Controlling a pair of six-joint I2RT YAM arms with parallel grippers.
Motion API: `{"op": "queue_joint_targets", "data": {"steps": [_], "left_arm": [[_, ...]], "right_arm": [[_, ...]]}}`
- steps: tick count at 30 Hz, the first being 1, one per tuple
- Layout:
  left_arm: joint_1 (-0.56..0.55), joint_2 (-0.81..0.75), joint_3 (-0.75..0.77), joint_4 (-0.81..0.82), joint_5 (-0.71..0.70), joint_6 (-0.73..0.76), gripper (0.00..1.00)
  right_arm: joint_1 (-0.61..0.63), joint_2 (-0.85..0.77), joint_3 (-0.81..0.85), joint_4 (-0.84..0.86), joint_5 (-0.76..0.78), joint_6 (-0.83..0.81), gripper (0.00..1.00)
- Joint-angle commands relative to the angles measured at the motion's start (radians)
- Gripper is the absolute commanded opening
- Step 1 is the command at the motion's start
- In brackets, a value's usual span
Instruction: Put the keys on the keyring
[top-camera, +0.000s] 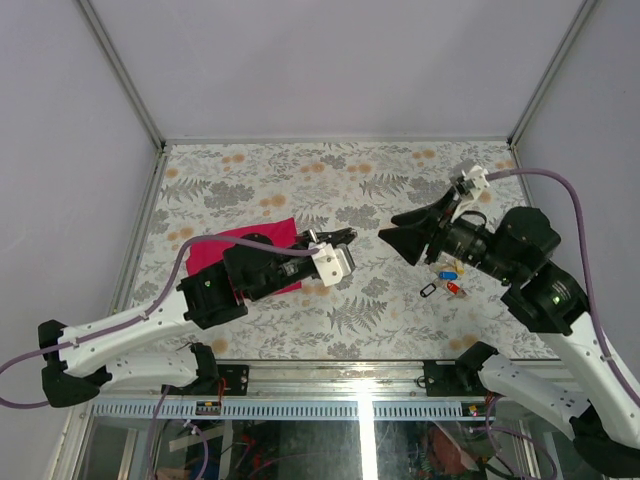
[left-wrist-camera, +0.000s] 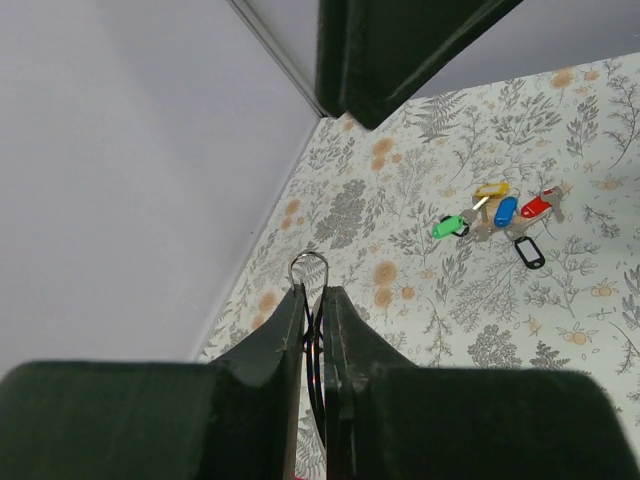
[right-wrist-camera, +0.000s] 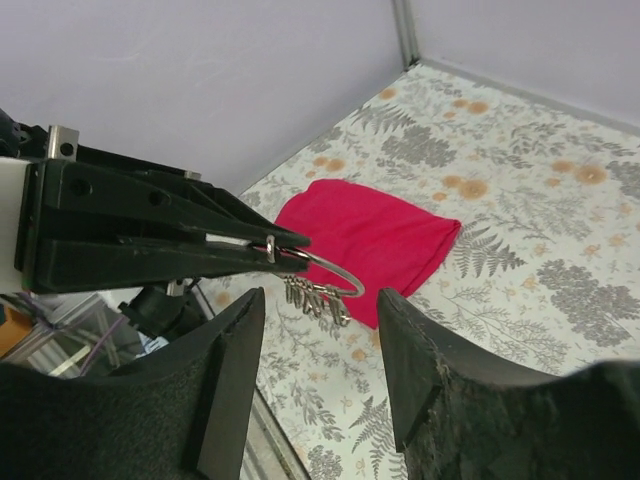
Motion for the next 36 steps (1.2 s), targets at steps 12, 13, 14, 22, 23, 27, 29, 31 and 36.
{"op": "queue_joint_targets", "data": {"steps": [12,13,14,22,23,27,29,31,36], "left_arm": [[0.003,0.040,0.076,-0.031,0.022,-0.034,0.00],[0.003,0.043,0.077,-0.032,0.024,-0.035,0.00],[0.003,0.044,0.076,-0.033,0.027,-0.038,0.00],[0.002,0.046,0.075,-0.033,0.032,-0.046,0.00],[0.002,0.046,0.076,-0.033,0.032,-0.048,0.00],[0.003,0.045,0.075,-0.034,0.029,-0.046,0.00],[0.002,0.044,0.073,-0.034,0.027,-0.046,0.00],[0.002,0.045,0.071,-0.035,0.024,-0.046,0.00],[0.002,0.043,0.071,-0.032,0.015,-0.049,0.00]], "right_arm": [[-0.001,0.176,0.141,-0.058,-0.179,0.072,0.52],[-0.001,0.180,0.134,-0.050,-0.183,0.077,0.52],[-0.001,0.181,0.129,-0.039,-0.187,0.083,0.51],[-0.001,0.218,0.129,-0.005,-0.200,0.097,0.38],[-0.001,0.221,0.127,-0.002,-0.203,0.098,0.38],[-0.001,0.229,0.117,0.016,-0.218,0.110,0.37],[-0.001,0.232,0.110,0.025,-0.225,0.117,0.33],[-0.001,0.233,0.107,0.031,-0.231,0.121,0.24],[-0.001,0.237,0.107,0.030,-0.247,0.120,0.00]]}}
